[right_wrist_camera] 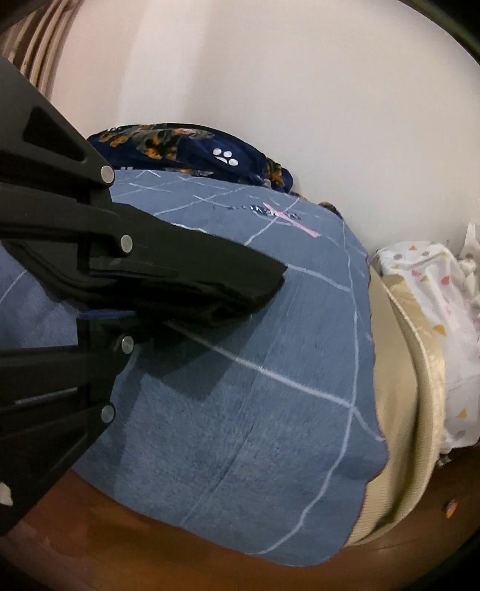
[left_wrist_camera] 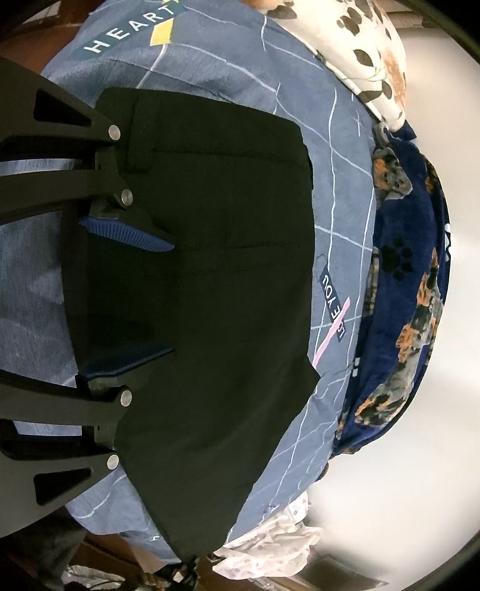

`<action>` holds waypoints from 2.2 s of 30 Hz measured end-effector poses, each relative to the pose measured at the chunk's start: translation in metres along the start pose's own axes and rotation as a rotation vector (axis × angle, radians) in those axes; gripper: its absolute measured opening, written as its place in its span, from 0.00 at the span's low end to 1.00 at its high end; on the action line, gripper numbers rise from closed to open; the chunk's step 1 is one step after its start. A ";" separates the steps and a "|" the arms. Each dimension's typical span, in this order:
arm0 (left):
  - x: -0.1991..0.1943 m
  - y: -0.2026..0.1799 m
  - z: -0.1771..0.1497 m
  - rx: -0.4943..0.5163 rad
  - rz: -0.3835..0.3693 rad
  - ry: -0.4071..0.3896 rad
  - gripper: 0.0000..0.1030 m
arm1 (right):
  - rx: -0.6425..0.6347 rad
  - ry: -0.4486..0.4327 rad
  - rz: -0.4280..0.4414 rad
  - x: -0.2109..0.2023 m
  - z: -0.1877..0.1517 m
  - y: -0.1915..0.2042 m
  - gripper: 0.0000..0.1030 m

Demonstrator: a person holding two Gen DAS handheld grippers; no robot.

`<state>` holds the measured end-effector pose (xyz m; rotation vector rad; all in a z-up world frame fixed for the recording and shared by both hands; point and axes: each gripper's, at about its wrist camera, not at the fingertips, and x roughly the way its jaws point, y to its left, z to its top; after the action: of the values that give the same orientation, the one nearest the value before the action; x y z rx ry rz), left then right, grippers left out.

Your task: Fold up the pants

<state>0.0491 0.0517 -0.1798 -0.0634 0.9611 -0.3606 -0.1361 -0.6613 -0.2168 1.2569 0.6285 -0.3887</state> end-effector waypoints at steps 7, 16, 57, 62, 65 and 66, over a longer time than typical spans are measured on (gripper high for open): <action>-0.006 0.001 0.001 -0.011 -0.007 -0.015 0.52 | -0.117 -0.014 -0.030 -0.006 -0.002 0.041 0.11; -0.013 -0.011 0.002 0.042 0.006 -0.028 0.52 | -0.319 0.045 0.017 0.003 -0.044 0.121 0.11; -0.006 -0.024 -0.001 0.116 0.186 -0.011 0.75 | -0.813 0.299 -0.084 0.083 -0.223 0.197 0.12; -0.004 -0.023 0.000 0.114 0.195 0.001 0.80 | -0.834 0.303 -0.080 0.083 -0.228 0.199 0.12; -0.004 -0.023 0.000 0.114 0.196 0.007 0.80 | -0.848 0.304 -0.085 0.083 -0.230 0.199 0.12; -0.004 -0.023 0.000 0.115 0.198 0.006 0.80 | -0.852 0.305 -0.085 0.083 -0.230 0.199 0.12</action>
<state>0.0407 0.0314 -0.1721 0.1369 0.9424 -0.2327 -0.0053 -0.3799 -0.1600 0.4694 0.9766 0.0264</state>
